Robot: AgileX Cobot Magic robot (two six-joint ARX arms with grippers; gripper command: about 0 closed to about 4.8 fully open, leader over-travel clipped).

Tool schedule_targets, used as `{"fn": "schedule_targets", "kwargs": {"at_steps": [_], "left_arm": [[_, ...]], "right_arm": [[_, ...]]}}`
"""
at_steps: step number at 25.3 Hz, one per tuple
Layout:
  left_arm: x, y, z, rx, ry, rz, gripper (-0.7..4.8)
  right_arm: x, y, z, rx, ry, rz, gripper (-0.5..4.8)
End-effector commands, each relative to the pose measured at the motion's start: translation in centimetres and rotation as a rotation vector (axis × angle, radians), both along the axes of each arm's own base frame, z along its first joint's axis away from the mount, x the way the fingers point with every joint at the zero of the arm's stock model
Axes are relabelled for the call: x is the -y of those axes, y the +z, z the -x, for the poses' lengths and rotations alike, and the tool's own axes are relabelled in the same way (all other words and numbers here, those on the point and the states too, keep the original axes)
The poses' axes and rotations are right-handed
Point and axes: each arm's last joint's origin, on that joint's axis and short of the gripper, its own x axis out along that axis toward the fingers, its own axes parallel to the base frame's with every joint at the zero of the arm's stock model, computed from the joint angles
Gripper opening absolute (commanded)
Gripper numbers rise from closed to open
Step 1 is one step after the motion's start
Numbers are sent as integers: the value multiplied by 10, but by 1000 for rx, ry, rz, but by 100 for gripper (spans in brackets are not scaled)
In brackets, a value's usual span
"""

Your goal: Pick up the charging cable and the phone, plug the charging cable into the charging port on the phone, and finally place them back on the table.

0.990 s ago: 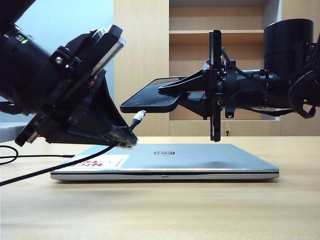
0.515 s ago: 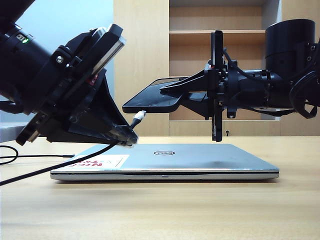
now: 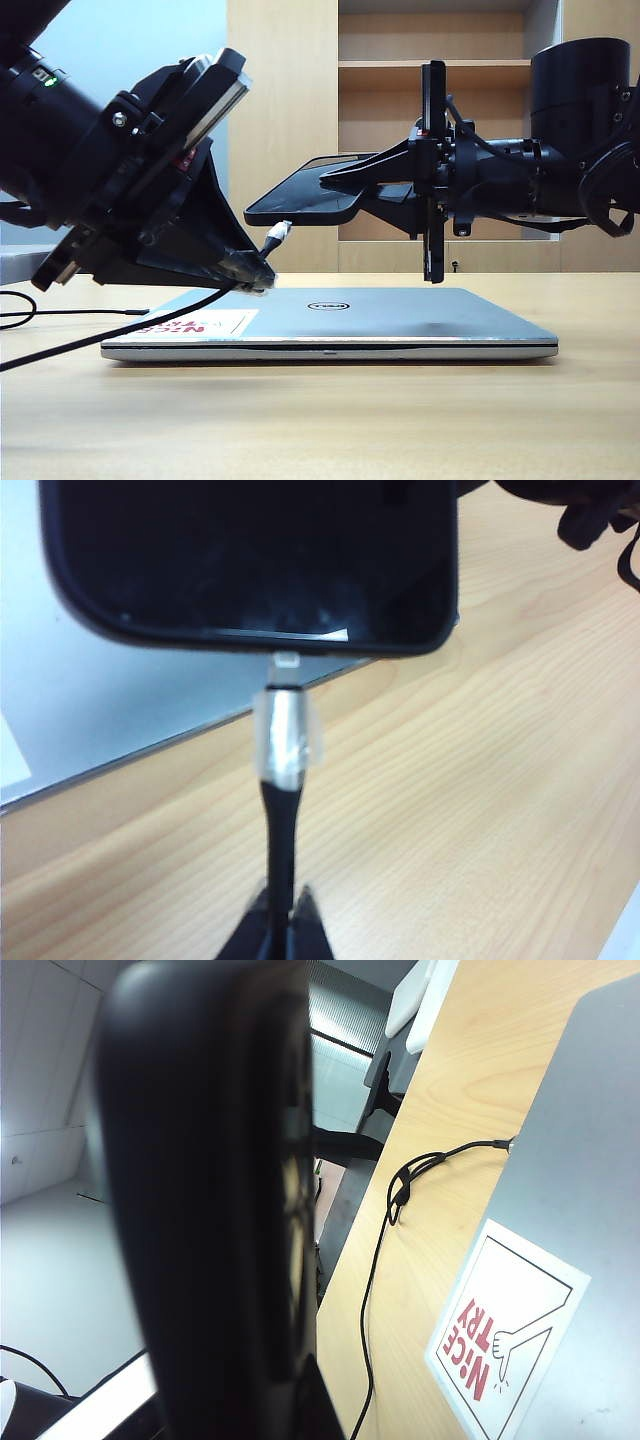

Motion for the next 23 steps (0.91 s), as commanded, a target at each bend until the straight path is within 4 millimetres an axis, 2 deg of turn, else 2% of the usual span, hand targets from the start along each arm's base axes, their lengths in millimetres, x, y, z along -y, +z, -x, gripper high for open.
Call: {"fn": "schedule_targets", "kwargs": {"at_steps": [1,23], "left_arm": [[1,4,-1,19,1,18,-8],[1,4,-1,19,1,18,-8]], "right_arm": [[-1,7,1,58,19,-17,-5],[-1,7,3,134,83,0,-5]]}}
